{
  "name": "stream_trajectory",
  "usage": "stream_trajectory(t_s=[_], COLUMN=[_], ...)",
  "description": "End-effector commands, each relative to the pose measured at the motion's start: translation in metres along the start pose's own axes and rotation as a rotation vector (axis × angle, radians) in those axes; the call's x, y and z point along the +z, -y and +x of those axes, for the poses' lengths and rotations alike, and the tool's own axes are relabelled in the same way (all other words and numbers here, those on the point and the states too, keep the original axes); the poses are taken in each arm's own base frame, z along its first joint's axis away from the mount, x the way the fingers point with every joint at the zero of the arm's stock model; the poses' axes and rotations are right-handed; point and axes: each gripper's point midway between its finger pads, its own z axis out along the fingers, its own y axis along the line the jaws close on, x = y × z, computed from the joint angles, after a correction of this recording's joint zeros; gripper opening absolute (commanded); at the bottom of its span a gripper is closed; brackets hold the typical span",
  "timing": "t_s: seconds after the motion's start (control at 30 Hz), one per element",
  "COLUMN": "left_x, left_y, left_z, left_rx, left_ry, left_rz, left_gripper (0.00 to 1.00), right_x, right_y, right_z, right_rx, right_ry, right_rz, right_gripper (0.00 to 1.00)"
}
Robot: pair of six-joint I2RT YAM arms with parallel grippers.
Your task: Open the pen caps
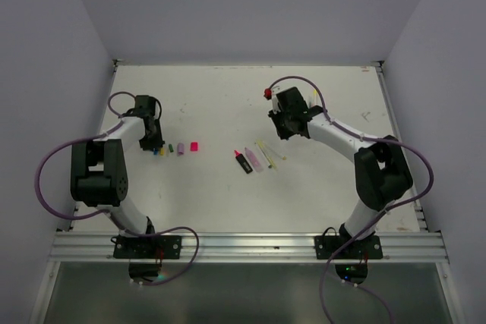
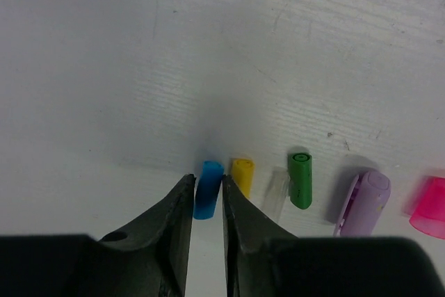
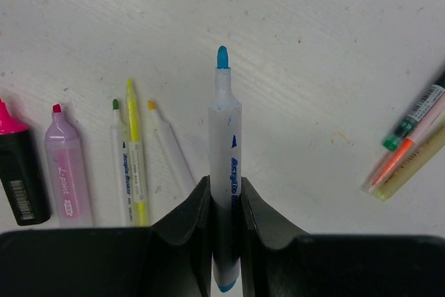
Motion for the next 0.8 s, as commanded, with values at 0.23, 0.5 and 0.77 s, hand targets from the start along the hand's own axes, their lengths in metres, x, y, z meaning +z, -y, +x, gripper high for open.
stream_trajectory(t_s=[0.23,0.5,0.77], left_x=[0.002,-0.028,-0.097], left_y=[0.001,-0.002,-0.016], left_z=[0.007,-0.019,-0.056], left_rx=[0.023,-0.02,-0.14], left_ry=[-0.032,0.069,0.319], left_rz=[0.027,0.015,0.004], left_gripper=[0.35,0.51,0.79], right_x=[0.019,0.034,0.045], right_y=[0.009,0.014,0.001], right_z=[0.013,0.038,0.052], right_rx=[-0.033,-0.034,-0.048], right_ry=[-0.087,-0.17,-0.22], right_rz=[-0.018,-0.027,-0.099], right_gripper=[0.0,0.05,0.13])
